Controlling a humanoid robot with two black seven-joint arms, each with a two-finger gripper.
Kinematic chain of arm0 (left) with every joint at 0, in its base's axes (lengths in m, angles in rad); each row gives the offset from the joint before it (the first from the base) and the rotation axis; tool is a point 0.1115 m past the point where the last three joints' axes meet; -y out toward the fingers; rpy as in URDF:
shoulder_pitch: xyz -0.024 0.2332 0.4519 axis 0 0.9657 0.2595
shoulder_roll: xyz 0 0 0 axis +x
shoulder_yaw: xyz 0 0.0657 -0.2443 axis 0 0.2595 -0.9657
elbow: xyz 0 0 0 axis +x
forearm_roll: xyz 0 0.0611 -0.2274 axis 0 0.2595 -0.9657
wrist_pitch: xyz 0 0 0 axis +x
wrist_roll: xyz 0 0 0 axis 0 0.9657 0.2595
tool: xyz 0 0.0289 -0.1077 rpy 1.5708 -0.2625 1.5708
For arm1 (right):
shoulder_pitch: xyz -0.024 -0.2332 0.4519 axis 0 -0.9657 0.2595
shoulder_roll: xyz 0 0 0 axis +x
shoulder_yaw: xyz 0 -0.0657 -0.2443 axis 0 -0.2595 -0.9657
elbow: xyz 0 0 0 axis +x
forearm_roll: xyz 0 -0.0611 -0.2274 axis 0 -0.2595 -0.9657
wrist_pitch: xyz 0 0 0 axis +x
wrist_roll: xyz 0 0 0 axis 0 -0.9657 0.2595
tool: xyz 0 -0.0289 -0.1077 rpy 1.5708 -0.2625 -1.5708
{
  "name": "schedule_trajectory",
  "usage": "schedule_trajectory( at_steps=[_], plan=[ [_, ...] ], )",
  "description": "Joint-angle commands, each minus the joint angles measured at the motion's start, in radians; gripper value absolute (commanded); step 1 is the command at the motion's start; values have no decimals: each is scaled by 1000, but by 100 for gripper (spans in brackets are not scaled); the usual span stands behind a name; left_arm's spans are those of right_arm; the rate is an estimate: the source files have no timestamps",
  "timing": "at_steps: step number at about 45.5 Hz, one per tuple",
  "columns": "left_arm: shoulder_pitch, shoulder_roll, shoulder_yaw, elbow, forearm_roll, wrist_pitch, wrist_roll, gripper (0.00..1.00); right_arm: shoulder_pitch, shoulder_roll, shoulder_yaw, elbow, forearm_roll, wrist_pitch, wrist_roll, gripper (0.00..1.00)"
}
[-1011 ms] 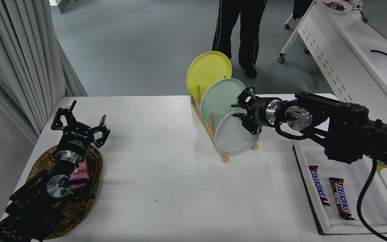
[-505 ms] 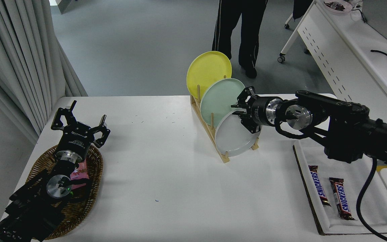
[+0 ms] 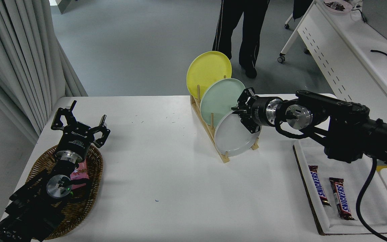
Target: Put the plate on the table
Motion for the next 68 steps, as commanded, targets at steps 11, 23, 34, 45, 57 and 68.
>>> schedule_trajectory(
  at_steps=[11,23,34,45,57,68],
  plan=[
    [0,0,0,0,0,0,0,100,30,-38,35,3,0,0,-58,0],
    [0,0,0,0,0,0,0,100,96,-93,110,68,0,2,-108,0],
    [0,0,0,0,0,0,0,100,100,-179,224,272,53,-21,-114,0],
    [0,0,0,0,0,0,0,100,100,-270,287,421,178,-23,-115,0],
    [0,0,0,0,0,0,0,100,103,-334,380,490,268,-67,-122,0],
    [0,0,0,0,0,0,0,100,103,-345,454,504,357,-94,-151,0]
  ],
)
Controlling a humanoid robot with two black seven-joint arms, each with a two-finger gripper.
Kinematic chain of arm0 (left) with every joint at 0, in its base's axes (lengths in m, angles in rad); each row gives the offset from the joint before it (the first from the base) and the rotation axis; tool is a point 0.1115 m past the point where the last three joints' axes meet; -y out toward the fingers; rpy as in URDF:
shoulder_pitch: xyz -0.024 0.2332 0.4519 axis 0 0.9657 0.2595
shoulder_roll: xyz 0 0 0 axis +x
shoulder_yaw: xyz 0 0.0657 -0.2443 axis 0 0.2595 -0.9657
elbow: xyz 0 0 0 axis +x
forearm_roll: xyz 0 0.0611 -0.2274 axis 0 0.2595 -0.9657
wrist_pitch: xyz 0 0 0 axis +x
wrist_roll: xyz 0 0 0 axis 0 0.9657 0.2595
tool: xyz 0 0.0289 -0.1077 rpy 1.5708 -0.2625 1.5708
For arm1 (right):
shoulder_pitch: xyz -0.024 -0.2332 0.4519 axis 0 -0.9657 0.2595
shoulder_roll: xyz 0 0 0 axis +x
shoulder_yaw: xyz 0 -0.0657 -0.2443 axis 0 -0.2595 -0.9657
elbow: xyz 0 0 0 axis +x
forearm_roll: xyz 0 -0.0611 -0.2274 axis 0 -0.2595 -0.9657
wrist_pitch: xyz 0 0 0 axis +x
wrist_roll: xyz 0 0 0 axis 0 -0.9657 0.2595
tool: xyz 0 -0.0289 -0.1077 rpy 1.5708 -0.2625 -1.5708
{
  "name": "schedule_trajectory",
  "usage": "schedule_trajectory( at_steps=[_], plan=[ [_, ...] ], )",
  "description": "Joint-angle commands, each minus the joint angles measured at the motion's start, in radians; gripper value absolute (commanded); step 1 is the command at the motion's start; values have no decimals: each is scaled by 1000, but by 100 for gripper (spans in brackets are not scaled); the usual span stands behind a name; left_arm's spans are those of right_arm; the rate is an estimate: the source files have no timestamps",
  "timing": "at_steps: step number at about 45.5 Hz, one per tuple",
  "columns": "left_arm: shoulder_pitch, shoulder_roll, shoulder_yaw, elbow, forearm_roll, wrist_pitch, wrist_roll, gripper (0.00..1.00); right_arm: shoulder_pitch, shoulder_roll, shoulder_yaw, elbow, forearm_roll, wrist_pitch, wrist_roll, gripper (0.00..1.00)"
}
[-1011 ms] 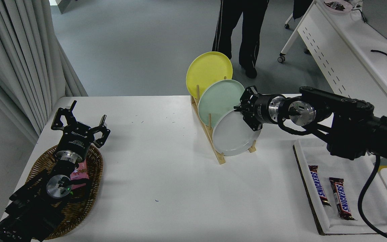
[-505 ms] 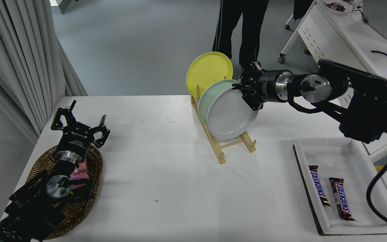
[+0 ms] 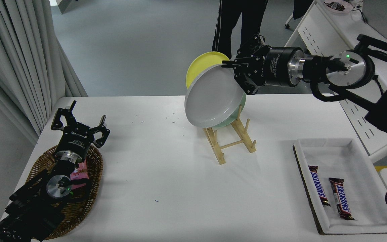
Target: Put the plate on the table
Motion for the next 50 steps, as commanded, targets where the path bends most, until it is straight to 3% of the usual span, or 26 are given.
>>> schedule_trajectory(
  at_steps=[1,12,21,36,42,50],
  plan=[
    [0,0,0,0,0,0,0,100,-1,-24,75,31,103,-41,-18,0],
    [0,0,0,0,0,0,0,100,-36,24,67,25,265,-152,-49,0],
    [0,0,0,0,0,0,0,100,-175,91,60,25,413,-295,-109,0],
    [0,0,0,0,0,0,0,100,-338,139,53,4,402,-449,-107,0],
    [0,0,0,0,0,0,0,100,-375,163,1,-41,392,-570,-107,0],
    [0,0,0,0,0,0,0,100,-376,170,-95,-88,392,-594,-106,0]
  ],
)
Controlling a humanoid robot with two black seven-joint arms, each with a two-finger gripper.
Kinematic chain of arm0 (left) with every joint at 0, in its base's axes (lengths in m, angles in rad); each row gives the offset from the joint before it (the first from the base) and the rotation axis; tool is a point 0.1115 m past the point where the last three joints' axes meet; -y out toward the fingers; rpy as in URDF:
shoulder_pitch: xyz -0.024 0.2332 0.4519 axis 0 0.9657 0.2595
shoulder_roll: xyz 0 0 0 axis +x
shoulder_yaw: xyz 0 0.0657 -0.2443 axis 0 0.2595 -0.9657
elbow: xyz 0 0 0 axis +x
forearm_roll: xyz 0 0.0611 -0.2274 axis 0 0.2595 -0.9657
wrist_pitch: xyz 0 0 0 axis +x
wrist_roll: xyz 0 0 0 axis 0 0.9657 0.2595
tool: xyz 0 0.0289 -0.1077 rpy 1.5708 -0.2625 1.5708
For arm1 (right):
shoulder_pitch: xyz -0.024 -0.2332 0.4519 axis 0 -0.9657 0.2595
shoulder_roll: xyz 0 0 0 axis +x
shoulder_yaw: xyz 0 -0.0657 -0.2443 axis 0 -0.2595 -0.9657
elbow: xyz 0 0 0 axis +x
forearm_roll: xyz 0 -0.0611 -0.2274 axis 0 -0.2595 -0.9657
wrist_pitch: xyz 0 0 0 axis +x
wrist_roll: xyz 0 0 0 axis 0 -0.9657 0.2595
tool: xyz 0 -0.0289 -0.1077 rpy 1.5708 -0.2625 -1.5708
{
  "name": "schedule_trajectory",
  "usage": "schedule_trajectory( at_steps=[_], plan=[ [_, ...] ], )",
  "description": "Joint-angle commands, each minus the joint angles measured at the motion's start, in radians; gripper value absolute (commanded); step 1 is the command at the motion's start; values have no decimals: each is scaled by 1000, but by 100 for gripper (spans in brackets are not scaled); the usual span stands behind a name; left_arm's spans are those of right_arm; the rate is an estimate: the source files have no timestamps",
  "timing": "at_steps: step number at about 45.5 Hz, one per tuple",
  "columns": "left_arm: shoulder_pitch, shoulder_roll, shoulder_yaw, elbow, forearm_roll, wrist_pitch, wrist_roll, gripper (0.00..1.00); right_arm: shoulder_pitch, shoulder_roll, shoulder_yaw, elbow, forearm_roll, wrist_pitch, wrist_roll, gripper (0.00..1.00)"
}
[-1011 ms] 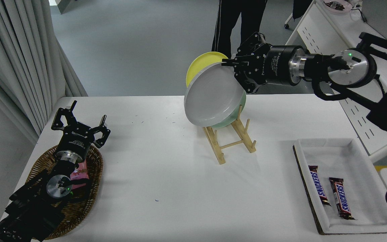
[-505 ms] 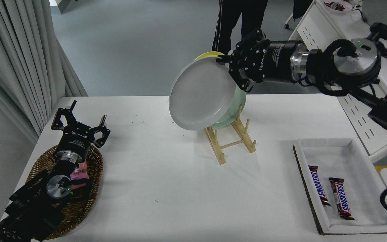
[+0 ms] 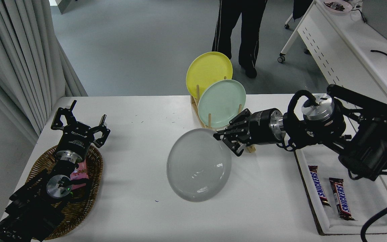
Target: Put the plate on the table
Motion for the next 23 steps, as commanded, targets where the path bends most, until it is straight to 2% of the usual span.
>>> schedule_trajectory(
  at_steps=[1,23],
  plan=[
    [0,0,0,0,0,0,0,100,-42,25,-111,-64,2,-84,-2,0],
    [0,0,0,0,0,0,0,100,-75,34,-101,-97,-9,-46,-8,0]
  ],
)
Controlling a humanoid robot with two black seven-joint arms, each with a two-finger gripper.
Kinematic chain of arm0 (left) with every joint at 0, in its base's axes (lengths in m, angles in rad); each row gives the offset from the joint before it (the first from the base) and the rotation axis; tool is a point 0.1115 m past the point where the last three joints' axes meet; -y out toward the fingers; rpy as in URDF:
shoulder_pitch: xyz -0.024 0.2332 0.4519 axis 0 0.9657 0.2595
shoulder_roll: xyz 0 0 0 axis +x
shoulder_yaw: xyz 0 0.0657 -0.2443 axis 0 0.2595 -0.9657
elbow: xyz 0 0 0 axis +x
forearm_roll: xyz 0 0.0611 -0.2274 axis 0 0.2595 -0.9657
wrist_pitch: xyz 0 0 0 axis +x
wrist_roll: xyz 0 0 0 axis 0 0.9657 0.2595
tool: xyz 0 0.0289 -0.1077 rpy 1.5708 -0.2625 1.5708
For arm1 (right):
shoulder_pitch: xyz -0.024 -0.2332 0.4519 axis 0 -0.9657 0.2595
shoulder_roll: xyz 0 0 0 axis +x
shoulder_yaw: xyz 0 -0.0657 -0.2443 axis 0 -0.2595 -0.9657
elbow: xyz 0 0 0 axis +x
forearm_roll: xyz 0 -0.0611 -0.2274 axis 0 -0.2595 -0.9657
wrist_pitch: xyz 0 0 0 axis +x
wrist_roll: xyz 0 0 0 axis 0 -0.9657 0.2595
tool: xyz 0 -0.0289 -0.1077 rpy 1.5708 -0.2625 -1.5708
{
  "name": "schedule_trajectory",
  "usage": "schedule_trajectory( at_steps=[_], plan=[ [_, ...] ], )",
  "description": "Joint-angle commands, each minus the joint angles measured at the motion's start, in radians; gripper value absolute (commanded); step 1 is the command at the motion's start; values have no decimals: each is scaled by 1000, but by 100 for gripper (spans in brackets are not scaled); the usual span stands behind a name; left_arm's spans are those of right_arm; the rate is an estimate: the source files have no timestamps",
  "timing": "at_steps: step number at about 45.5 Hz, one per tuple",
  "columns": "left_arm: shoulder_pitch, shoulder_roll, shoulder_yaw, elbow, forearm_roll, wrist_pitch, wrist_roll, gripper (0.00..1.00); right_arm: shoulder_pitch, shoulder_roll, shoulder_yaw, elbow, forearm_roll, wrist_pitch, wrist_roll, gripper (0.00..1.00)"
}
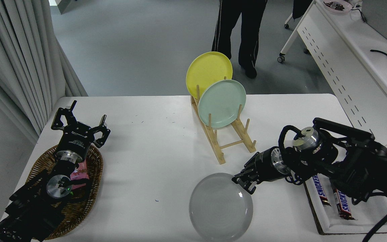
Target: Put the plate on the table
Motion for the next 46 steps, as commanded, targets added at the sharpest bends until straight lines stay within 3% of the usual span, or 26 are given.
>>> schedule_trajectory(
  at_steps=[1,18,46],
  plan=[
    [0,0,0,0,0,0,0,100,-12,15,23,-22,-10,22,-2,0],
    [0,0,0,0,0,0,0,100,-7,183,71,-218,-81,64,-42,0],
    [0,0,0,0,0,0,0,100,-5,228,72,-260,-102,88,-44,0]
  ],
)
